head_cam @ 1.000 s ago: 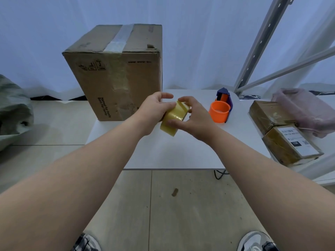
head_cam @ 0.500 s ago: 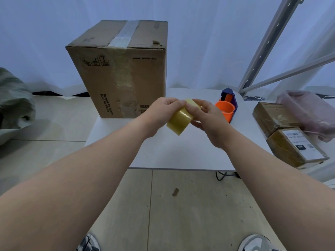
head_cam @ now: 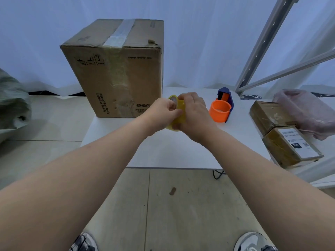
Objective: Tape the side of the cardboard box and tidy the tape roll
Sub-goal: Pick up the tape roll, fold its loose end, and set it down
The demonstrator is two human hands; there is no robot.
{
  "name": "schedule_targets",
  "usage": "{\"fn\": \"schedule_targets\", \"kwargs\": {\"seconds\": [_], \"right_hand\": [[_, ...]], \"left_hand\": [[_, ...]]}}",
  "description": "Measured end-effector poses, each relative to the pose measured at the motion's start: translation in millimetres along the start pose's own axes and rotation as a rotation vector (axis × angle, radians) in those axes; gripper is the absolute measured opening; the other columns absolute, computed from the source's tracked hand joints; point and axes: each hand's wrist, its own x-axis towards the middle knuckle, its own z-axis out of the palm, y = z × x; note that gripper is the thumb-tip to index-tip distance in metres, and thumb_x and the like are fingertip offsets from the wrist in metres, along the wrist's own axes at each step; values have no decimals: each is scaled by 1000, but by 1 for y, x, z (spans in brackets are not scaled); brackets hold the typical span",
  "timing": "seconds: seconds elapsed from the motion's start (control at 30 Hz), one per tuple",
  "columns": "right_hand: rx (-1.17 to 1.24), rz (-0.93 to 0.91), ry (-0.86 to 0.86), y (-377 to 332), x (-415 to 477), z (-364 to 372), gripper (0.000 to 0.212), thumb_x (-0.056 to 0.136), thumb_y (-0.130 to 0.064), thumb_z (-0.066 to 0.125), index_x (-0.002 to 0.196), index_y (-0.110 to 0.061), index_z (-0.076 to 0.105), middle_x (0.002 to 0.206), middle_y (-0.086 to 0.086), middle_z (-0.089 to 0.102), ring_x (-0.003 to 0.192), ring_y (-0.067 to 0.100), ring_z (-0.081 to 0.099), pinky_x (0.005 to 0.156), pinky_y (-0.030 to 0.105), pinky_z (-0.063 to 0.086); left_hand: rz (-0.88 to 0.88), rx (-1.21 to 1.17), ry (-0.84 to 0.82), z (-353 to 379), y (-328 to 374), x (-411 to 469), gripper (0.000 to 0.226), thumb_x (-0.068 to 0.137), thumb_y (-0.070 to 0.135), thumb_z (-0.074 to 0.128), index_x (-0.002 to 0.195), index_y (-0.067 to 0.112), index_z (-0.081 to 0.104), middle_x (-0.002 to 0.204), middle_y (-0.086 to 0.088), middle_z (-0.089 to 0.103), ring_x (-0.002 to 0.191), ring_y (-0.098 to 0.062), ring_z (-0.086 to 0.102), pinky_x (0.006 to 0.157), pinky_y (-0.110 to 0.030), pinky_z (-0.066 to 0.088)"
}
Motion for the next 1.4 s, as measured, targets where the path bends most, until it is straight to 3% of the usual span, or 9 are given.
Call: {"fn": "schedule_targets", "kwargs": {"seconds": [0.1, 0.23, 0.37, 0.5, 0.73, 0.83, 0.97, 1.33, 1.4], "right_hand": [[68, -27, -12, 1, -2, -2, 65, 73, -21, 77, 128, -13, 43, 131, 7, 42, 116, 22, 40, 97, 33, 43], [158, -11, 0, 0, -2, -4, 67, 68, -30, 80, 123, -14, 44, 125, 6, 44, 109, 17, 40, 89, 28, 43], [232, 18, 0, -1, -3, -5, 72, 68, -27, 81, 126, -12, 42, 128, 7, 43, 111, 17, 42, 90, 27, 44], [274, 31, 14, -3, -6, -2, 68, 67, -23, 82, 123, -11, 45, 125, 8, 44, 107, 15, 42, 89, 27, 45], [279, 34, 40, -5, -6, 3, 56, 67, -20, 81, 112, -11, 50, 121, 7, 46, 102, 14, 42, 84, 23, 44], [289, 37, 50, -5, -7, 7, 47, 68, -19, 81, 103, -13, 50, 118, 7, 46, 100, 14, 43, 82, 23, 45], [347, 49, -17, -3, -7, 7, 74, 67, -18, 82, 130, -14, 43, 126, 7, 44, 109, 17, 46, 92, 27, 45], [283, 15, 47, 1, -5, 3, 47, 67, -21, 81, 102, -12, 51, 116, 8, 47, 99, 17, 47, 88, 31, 50], [325, 40, 40, 1, -5, 4, 57, 68, -21, 80, 114, -12, 48, 118, 9, 47, 102, 17, 47, 91, 32, 50]], "left_hand": [[-5, 9, 20, -4, 0, -1, 32, 92, 27, 57, 93, -3, 66, 90, -24, 63, 78, -25, 56, 78, -43, 53], [10, 20, -44, -14, 2, -4, 29, 92, 33, 58, 103, 8, 69, 103, -15, 69, 95, -29, 64, 89, -47, 54], [40, 81, -51, -18, 4, -1, 29, 91, 33, 60, 99, 8, 71, 98, -13, 71, 95, -30, 65, 87, -46, 55], [50, 92, -49, -17, 3, 0, 26, 90, 31, 61, 93, 7, 71, 85, -8, 67, 78, -22, 58, 71, -35, 50], [54, 96, -47, -19, 0, -1, 22, 89, 33, 62, 86, 12, 68, 77, -2, 63, 74, -18, 56, 70, -34, 48], [57, 119, -67, -21, 0, -2, 28, 89, 34, 62, 91, 7, 70, 86, -8, 67, 79, -22, 59, 73, -37, 51], [16, 122, -85, -22, -2, -3, 28, 89, 32, 62, 102, 8, 69, 101, -11, 68, 95, -27, 62, 88, -44, 53], [54, 85, -119, -23, 5, -9, 21, 87, 17, 64, 101, 2, 70, 104, -22, 68, 98, -34, 63, 92, -45, 50], [42, 91, -111, -23, 4, -8, 23, 87, 18, 64, 101, 2, 70, 104, -22, 68, 96, -34, 62, 91, -46, 50]]}}
